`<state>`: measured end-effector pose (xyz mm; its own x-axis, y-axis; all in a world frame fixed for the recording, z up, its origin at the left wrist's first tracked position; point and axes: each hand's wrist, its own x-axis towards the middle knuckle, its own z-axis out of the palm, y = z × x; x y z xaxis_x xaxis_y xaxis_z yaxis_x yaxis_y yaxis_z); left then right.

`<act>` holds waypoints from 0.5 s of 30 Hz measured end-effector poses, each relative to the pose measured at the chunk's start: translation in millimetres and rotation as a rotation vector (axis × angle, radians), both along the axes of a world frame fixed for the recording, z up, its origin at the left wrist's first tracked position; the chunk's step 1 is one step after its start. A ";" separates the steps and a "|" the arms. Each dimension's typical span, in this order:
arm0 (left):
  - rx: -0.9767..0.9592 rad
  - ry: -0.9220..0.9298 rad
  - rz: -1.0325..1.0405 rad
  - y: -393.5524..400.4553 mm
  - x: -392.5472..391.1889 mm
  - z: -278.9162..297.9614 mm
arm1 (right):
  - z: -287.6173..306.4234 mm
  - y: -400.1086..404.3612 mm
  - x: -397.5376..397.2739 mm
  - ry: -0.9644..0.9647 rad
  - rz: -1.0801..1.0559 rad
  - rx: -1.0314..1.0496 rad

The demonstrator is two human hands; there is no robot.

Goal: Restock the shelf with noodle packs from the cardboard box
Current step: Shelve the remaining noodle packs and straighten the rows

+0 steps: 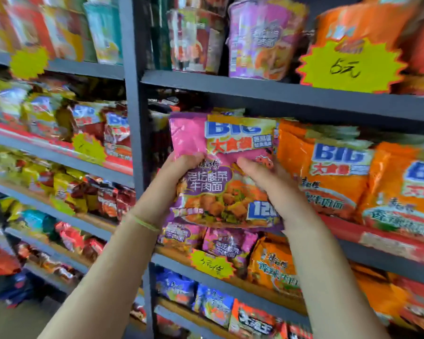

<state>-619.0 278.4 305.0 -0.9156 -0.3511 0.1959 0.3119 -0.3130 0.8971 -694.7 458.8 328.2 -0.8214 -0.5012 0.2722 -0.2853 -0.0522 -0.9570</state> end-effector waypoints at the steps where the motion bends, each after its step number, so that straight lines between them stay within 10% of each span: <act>1: -0.047 -0.040 -0.021 -1.5 -9.3 4.7 | 1.9 2.7 -4.9 -0.007 -0.045 -0.025; 15: -0.475 0.011 -0.163 -65.6 -105.1 25.4 | 23.7 -56.1 -83.9 0.101 -0.288 0.028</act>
<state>-724.0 212.9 330.4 -0.9482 -0.0732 0.3093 0.3031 0.0837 0.9493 -778.6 402.7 351.8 -0.9005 -0.2597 0.3489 -0.3780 0.0704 -0.9231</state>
